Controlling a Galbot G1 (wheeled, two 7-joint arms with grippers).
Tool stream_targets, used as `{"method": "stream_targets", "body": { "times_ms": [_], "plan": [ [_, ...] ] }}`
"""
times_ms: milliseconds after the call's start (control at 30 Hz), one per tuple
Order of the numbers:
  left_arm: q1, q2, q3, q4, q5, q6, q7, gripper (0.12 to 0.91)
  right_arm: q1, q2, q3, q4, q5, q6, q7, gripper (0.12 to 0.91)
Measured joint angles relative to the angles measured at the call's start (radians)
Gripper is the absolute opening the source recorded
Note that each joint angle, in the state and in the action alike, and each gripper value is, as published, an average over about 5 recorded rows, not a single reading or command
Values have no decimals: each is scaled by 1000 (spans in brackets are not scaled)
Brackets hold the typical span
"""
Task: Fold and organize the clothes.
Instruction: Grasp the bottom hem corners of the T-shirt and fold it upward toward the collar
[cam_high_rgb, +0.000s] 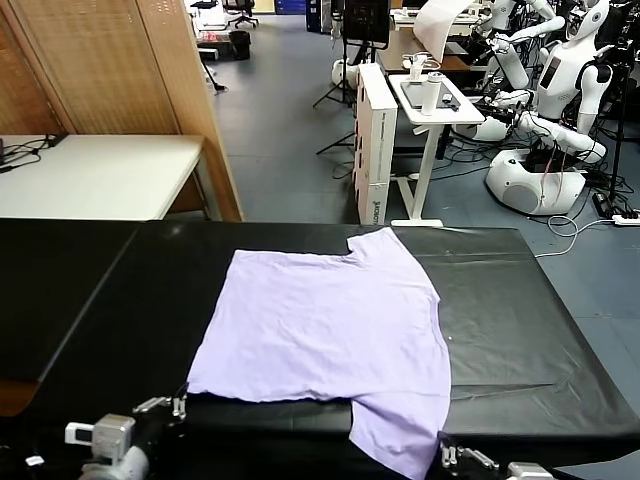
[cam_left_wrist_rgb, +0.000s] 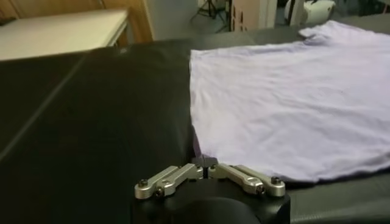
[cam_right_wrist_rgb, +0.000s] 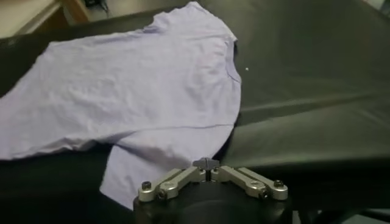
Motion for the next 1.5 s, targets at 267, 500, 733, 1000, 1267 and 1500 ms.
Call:
{"method": "stream_targets", "body": {
  "times_ms": [267, 500, 733, 1000, 1267, 1500],
  "plan": [
    [-45, 14, -39, -11, -127, 0, -50, 145, 111, 2, 25, -10, 97, 81, 5, 139],
    [-138, 31, -36, 52, -223, 0, -93, 145, 223, 1, 21, -93, 185, 127, 4, 139],
    [-232, 53, -21, 139, -261, -1, -112, 145, 331, 1, 5, -204, 175, 142, 2, 139],
    [-320, 70, 0, 216, -298, -1, -140, 145, 430, 2, -28, -322, 137, 142, -3, 139],
    [-395, 70, 28, 292, -289, -1, -146, 145, 493, 3, -61, -397, 121, 141, -7, 139],
    [-432, 80, 46, 332, -285, -1, -142, 145, 518, 7, -71, -425, 117, 141, -8, 139]
  ]
}}
